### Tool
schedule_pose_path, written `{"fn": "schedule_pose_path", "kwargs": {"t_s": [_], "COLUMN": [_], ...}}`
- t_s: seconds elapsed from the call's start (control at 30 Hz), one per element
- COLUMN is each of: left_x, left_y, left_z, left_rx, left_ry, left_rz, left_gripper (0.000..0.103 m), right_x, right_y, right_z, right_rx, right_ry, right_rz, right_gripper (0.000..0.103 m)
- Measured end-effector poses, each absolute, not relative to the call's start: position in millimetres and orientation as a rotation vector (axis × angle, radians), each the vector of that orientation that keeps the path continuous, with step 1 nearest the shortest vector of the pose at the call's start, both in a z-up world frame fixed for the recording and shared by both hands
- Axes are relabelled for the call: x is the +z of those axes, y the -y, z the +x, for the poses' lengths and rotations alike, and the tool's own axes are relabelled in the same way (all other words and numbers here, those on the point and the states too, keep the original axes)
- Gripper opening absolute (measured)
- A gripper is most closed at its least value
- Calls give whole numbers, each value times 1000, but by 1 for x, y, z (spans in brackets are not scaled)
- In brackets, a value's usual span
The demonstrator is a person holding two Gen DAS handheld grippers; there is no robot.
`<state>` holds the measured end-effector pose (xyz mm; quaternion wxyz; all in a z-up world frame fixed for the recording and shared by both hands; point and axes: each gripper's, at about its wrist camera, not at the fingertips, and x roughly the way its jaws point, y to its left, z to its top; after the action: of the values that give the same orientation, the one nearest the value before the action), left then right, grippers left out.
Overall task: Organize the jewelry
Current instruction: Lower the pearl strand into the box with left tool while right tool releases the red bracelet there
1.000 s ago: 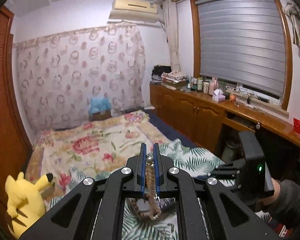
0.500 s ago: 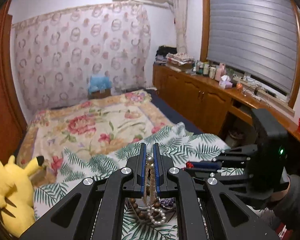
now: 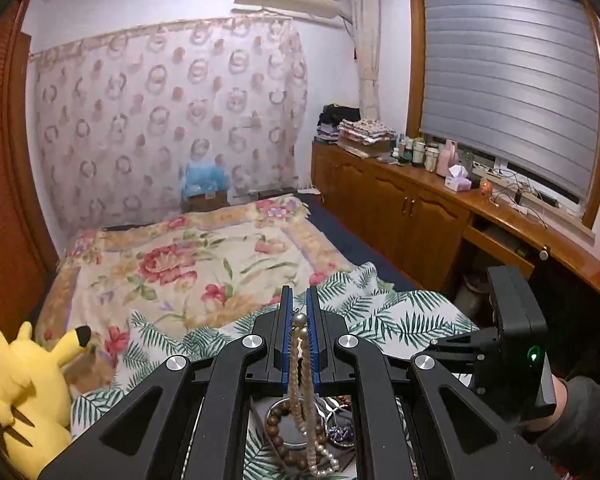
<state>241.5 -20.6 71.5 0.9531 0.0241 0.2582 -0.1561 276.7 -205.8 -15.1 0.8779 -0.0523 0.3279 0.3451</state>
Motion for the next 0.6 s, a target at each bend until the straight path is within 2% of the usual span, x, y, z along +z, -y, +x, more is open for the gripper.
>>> {"fn": "schedule_pose_path", "kwargs": {"t_s": [0.23, 0.27, 0.3, 0.37, 0.53, 0.6], "left_x": [29, 22, 18, 8, -12, -18], "left_y": [18, 16, 13, 7, -2, -5], "left_z": [253, 251, 249, 242, 220, 210], "left_rx": [-306, -299, -297, -289, -261, -252], "left_ry": [-646, -659, -668, -687, -721, -731], "left_rz": [63, 62, 58, 48, 41, 47], "left_gripper": [8, 9, 13, 18, 22, 31], "right_x": [-31, -32, -33, -33, -31, -31], "right_y": [199, 198, 198, 198, 203, 205], "right_z": [285, 285, 285, 284, 276, 270], "right_rx": [717, 716, 715, 709, 699, 697], "right_ry": [-720, -722, -723, -714, -709, -703], "right_rz": [-128, -130, -131, -130, -123, -128], "right_gripper": [13, 17, 31, 39, 39, 39]}}
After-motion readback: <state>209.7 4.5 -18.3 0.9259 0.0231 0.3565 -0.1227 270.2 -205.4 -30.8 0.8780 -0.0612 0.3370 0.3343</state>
